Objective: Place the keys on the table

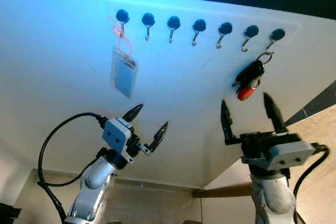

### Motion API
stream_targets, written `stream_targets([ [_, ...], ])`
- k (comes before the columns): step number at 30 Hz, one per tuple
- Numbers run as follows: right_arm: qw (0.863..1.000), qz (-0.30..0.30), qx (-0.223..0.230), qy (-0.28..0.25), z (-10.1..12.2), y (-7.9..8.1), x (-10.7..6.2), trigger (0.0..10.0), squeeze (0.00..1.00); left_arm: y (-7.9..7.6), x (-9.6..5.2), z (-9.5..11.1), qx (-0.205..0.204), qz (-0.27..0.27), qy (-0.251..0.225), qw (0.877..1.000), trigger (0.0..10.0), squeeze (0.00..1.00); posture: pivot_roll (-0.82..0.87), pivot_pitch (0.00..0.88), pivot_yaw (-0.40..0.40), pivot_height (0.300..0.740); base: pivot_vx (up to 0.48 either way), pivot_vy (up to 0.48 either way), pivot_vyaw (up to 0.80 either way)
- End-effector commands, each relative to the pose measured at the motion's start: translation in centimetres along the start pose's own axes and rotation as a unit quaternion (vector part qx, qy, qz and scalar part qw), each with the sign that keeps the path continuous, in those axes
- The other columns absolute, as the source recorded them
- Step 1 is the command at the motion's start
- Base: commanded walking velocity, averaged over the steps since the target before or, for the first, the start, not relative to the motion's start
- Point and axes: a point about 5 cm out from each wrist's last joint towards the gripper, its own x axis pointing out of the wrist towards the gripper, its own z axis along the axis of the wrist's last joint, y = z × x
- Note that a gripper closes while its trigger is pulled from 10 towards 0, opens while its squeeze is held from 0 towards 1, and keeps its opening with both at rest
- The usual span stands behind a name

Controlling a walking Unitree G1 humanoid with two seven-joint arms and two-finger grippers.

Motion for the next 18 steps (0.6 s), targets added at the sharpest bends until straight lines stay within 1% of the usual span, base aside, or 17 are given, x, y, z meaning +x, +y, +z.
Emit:
stream_targets([
  [1, 1.000, -0.022, -0.018, 0.008, 0.2, -0.7, 0.2, 10.0, 0.70, -0.6, -0.1, -0.1, -0.002, -0.013, 0.015, 1.000, 10.0, 0.00, 0.05, 0.068, -0.057, 0.740, 0.000, 0.000, 0.00],
  [2, 0.999, -0.031, -0.024, 0.008, 0.3, -1.0, 0.4, 10.0, 0.15, -0.7, 0.0, -0.1, -0.002, -0.014, 0.014, 1.000, 10.0, 0.00, 0.05, 0.069, -0.058, 0.740, 0.000, 0.000, 0.00],
  [4, 0.999, -0.031, -0.024, 0.008, 0.3, -1.0, 0.4, 10.0, 0.15, -0.7, 0.0, -0.1, -0.002, -0.014, 0.014, 1.000, 10.0, 0.00, 0.05, 0.069, -0.058, 0.740, 0.000, 0.000, 0.00],
  [5, 0.999, -0.041, -0.030, 0.008, 0.4, -1.3, 0.7, 10.0, 0.00, -0.8, 0.0, 0.1, -0.003, -0.016, 0.016, 1.000, 10.0, 0.00, 0.05, 0.068, -0.058, 0.740, 0.000, 0.000, 0.00],
  [6, 0.999, -0.041, -0.030, 0.008, 0.4, -1.3, 0.7, 10.0, 0.00, -0.8, 0.0, 0.1, -0.003, -0.016, 0.016, 1.000, 10.0, 0.00, 0.05, 0.068, -0.058, 0.740, 0.000, 0.000, 0.00],
  [7, 0.998, -0.051, -0.037, 0.006, 0.6, -1.6, 1.0, 10.0, 0.00, -0.8, 0.1, 0.3, -0.005, -0.015, 0.015, 1.000, 10.0, 0.00, 0.05, 0.069, -0.059, 0.740, 0.000, 0.000, 0.00],
  [8, 0.996, -0.067, -0.054, 0.002, 0.9, -2.2, 1.5, 10.0, 0.00, -0.9, 0.3, 0.8, -0.005, -0.016, 0.011, 1.000, 10.0, 0.00, 0.05, 0.068, -0.061, 0.740, 0.000, 0.000, 0.00],
  [9, 0.996, -0.067, -0.054, 0.002, 0.9, -2.2, 1.5, 10.0, 0.00, -0.9, 0.3, 0.8, -0.005, -0.016, 0.011, 1.000, 10.0, 0.00, 0.05, 0.068, -0.061, 0.740, 0.000, 0.000, 0.00],
  [10, 0.995, -0.074, -0.065, 0.002, 1.0, -2.5, 1.7, 10.0, 0.00, -0.9, 0.5, 1.1, -0.004, -0.018, 0.006, 1.000, 10.0, 0.00, 0.06, 0.069, -0.064, 0.740, 0.000, 0.000, 0.00],
  [14, 0.994, -0.081, -0.076, 0.006, 1.2, -2.6, 2.0, 10.0, 0.00, -0.9, 0.8, 1.6, -0.007, -0.021, 0.003, 1.000, 10.0, 0.00, 0.06, 0.068, -0.063, 0.740, 0.000, 0.000, 0.00],
  [18, 0.993, -0.085, -0.076, 0.008, 1.1, -2.7, 2.3, 10.0, 0.00, -1.1, 1.0, 1.8, -0.005, -0.028, 0.002, 1.000, 10.0, 0.00, 0.06, 0.069, -0.061, 0.740, 0.000, 0.000, 0.00],
])
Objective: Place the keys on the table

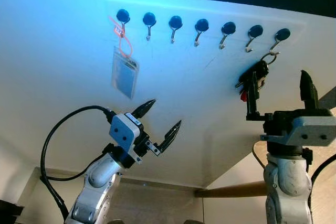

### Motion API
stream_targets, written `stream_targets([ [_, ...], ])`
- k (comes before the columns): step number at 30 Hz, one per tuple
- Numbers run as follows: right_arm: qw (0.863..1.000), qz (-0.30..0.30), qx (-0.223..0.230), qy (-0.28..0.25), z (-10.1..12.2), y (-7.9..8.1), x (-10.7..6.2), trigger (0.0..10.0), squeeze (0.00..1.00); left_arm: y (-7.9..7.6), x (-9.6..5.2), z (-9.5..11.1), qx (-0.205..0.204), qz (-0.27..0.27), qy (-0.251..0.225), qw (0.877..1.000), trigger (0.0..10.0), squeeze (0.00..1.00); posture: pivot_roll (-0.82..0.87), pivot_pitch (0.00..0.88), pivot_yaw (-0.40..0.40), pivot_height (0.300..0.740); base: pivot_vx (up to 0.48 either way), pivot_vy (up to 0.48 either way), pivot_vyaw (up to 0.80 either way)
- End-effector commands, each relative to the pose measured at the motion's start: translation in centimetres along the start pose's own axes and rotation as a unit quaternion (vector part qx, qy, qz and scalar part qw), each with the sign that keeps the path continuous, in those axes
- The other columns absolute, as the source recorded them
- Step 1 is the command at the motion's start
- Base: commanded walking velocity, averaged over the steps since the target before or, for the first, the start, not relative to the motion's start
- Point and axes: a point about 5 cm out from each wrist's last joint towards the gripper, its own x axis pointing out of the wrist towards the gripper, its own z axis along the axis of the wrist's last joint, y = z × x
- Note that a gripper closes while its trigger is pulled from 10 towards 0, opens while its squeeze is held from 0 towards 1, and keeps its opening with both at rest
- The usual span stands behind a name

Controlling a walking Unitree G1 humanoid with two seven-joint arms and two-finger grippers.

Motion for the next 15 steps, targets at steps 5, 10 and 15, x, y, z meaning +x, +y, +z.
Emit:
stream_targets([
  [5, 1.000, -0.007, 0.001, 0.007, -0.01, -0.13, 0.41, 10.0, 0.00, -0.53, 0.31, 0.35, 0.009, -0.020, 0.005, 1.000, 10.0, 0.00, 0.06, 0.070, -0.061, 0.740, 0.000, 0.000, 0.00],
  [10, 1.000, -0.005, 0.015, 0.016, -0.20, 0.13, 0.61, 10.0, 0.00, -0.44, 0.31, 0.47, 0.013, -0.018, 0.010, 1.000, 10.0, 0.00, 0.06, 0.071, -0.063, 0.740, 0.000, 0.000, 0.00],
  [15, 0.999, 0.003, 0.025, 0.021, -0.31, 0.45, 0.63, 10.0, 0.00, -0.47, 0.39, 0.50, 0.018, -0.017, 0.010, 1.000, 10.0, 0.00, 0.06, 0.068, -0.070, 0.740, 0.000, 0.000, 0.00],
])
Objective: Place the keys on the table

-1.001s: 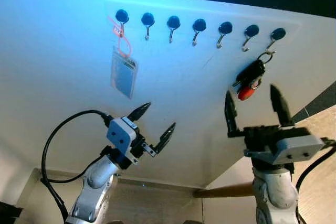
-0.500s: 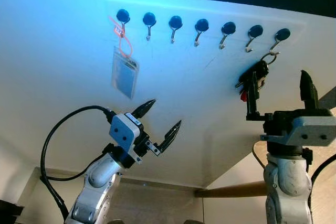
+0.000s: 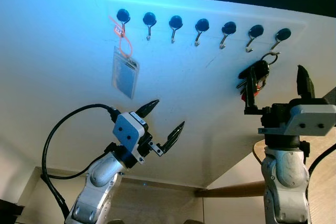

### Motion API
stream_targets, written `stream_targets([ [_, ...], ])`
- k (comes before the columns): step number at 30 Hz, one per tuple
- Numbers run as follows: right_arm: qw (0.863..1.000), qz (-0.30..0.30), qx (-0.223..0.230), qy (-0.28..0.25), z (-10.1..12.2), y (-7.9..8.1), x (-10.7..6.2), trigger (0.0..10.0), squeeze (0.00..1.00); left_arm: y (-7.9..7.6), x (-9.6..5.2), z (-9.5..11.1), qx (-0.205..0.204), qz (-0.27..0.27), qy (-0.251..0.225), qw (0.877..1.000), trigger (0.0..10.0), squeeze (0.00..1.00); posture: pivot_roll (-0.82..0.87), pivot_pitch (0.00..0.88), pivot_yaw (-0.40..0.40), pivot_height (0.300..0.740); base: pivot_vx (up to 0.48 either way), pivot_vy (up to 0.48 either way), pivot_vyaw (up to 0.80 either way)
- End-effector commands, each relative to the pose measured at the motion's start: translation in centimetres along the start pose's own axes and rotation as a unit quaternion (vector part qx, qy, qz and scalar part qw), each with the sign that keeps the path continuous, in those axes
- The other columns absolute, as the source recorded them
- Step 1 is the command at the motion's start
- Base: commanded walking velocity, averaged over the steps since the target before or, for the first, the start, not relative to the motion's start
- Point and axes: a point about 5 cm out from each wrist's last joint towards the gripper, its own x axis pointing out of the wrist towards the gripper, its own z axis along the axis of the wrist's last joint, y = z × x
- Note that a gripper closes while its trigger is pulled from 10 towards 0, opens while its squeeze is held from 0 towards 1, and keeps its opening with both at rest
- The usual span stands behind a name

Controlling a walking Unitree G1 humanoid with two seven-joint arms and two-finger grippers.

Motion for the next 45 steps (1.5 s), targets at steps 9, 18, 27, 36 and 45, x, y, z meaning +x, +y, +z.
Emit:
stream_targets([
  [9, 0.999, 0.005, 0.026, 0.020, -0.33, 0.23, -0.10, 7.6, 0.00, -0.20, 0.29, 0.21, 0.015, -0.014, 0.004, 1.000, 10.0, 0.00, 0.05, 0.065, -0.068, 0.740, 0.000, 0.000, 0.00],
  [18, 0.999, 0.014, 0.042, 0.025, -0.38, 0.49, -0.14, 0.0, 0.00, -0.07, 0.09, 0.19, 0.024, -0.014, 0.008, 1.000, 10.0, 0.00, 0.06, 0.057, -0.077, 0.740, 0.000, 0.000, 0.00],
  [27, 0.998, 0.019, 0.054, 0.028, -0.45, 0.64, -0.06, 0.0, 0.00, -0.19, 0.00, 0.18, 0.029, -0.012, 0.010, 0.999, 10.0, 0.00, 0.07, 0.053, -0.086, 0.740, 0.000, 0.000, 0.00],
  [36, 0.998, 0.021, 0.060, 0.024, -0.14, 0.68, 0.15, 0.0, 0.00, -0.17, -0.05, 0.28, 0.033, -0.010, 0.009, 0.999, 10.0, 0.00, 0.07, 0.054, -0.086, 0.740, 0.000, 0.000, 0.00],
  [45, 0.998, 0.022, 0.065, 0.012, 0.43, 0.75, 0.46, 0.0, 0.00, -0.22, 0.06, 0.33, 0.037, -0.014, 0.009, 0.999, 10.0, 0.00, 0.06, 0.054, -0.085, 0.740, 0.000, 0.000, 0.00],
])
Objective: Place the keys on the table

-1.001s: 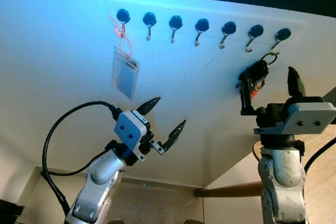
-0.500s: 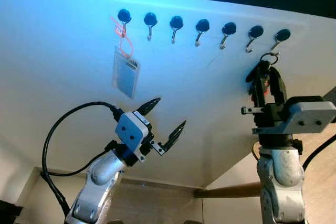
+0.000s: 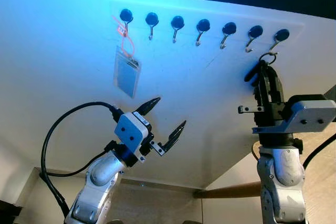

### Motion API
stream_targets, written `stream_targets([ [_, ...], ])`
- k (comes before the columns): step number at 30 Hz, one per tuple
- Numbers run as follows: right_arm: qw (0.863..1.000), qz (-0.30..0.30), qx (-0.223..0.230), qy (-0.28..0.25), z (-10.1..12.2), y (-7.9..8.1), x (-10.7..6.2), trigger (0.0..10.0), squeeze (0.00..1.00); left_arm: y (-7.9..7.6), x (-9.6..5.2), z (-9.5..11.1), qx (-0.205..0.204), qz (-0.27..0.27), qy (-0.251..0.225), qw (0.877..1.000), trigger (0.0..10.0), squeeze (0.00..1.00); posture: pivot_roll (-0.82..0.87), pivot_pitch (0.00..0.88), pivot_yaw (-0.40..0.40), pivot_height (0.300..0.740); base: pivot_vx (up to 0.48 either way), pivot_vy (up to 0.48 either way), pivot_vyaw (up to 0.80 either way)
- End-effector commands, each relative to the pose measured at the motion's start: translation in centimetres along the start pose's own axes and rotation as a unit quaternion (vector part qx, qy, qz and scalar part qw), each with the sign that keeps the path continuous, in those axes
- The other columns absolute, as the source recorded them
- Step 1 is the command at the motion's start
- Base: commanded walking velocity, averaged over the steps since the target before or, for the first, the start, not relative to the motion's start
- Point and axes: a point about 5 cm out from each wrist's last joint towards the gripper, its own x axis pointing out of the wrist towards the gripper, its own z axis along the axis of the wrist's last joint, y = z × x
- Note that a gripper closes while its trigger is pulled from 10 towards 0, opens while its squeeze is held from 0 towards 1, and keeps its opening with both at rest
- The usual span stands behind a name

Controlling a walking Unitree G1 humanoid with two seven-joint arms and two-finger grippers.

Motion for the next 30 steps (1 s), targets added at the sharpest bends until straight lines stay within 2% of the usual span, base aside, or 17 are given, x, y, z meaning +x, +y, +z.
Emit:
stream_targets([
  [1, 1.000, 0.002, 0.004, -0.007, 0.5, 0.1, 0.3, 0.0, 0.00, -0.2, -0.2, -0.1, 0.010, -0.009, 0.010, 1.000, 10.0, 0.00, 0.06, 0.054, -0.085, 0.740, 0.000, 0.000, 0.00],
  [7, 1.000, 0.009, 0.006, -0.028, 1.4, 0.4, 0.6, 0.0, 0.00, -0.1, -0.1, -0.1, 0.011, -0.009, 0.008, 1.000, 10.0, 0.00, 0.06, 0.056, -0.085, 0.740, 0.000, 0.000, 0.00],
  [8, 1.000, 0.008, 0.004, -0.030, 1.4, 0.4, 0.7, 2.0, 0.00, -0.2, -0.1, -0.1, 0.011, -0.009, 0.008, 1.000, 10.0, 0.00, 0.06, 0.057, -0.083, 0.740, 0.000, 0.000, 0.00],
  [9, 0.999, 0.007, 0.002, -0.031, 1.5, 0.4, 0.7, 4.5, 0.07, -0.2, -0.1, -0.1, 0.010, -0.010, 0.008, 1.000, 10.0, 0.00, 0.06, 0.060, -0.081, 0.740, 0.000, 0.000, 0.00],
  [10, 0.999, 0.007, 0.002, -0.031, 1.5, 0.4, 0.7, 4.5, 0.07, -0.2, -0.1, -0.1, 0.010, -0.010, 0.008, 1.000, 10.0, 0.00, 0.06, 0.060, -0.081, 0.740, 0.000, 0.000, 0.00],
  [11, 0.999, 0.002, -0.003, -0.033, 1.6, 0.3, 0.6, 8.0, 0.93, -0.2, 0.0, -0.1, 0.010, -0.011, 0.008, 1.000, 10.0, 0.00, 0.06, 0.060, -0.081, 0.740, 0.000, 0.000, 0.00],
  [12, 0.999, 0.001, -0.004, -0.034, 1.6, 0.3, 0.6, 9.0, 1.00, -0.3, 0.0, -0.1, 0.010, -0.012, 0.008, 1.000, 10.0, 0.00, 0.06, 0.066, -0.076, 0.740, 0.000, 0.000, 0.00],
  [13, 0.999, -0.001, -0.004, -0.035, 1.7, 0.3, 0.7, 10.0, 1.00, -0.3, 0.0, 0.0, 0.011, -0.013, 0.008, 1.000, 10.0, 0.00, 0.06, 0.066, -0.076, 0.740, 0.000, 0.000, 0.00],
  [24, 0.999, -0.001, 0.001, -0.033, 1.8, 0.3, 0.8, 10.0, 1.00, -0.2, 0.0, 0.1, 0.014, -0.016, 0.008, 1.000, 10.0, 0.00, 0.06, 0.068, -0.079, 0.740, 0.000, 0.000, 0.00],
  [25, 1.000, -0.003, 0.000, -0.031, 1.8, 0.3, 0.8, 10.0, 0.83, -0.2, 0.0, 0.1, 0.015, -0.016, 0.008, 1.000, 10.0, 0.00, 0.06, 0.070, -0.080, 0.740, 0.000, 0.000, 0.00],
  [29, 1.000, -0.005, 0.000, -0.031, 1.7, 0.2, 0.8, 10.0, 0.86, -0.3, 0.0, 0.1, 0.014, -0.017, 0.008, 1.000, 10.0, 0.00, 0.06, 0.071, -0.081, 0.740, 0.000, 0.000, 0.00],
  [30, 0.999, -0.004, 0.000, -0.032, 1.7, 0.2, 0.9, 10.0, 0.92, -0.4, 0.0, 0.1, 0.013, -0.018, 0.008, 1.000, 10.0, 0.00, 0.06, 0.073, -0.080, 0.740, 0.000, 0.000, 0.00],
])
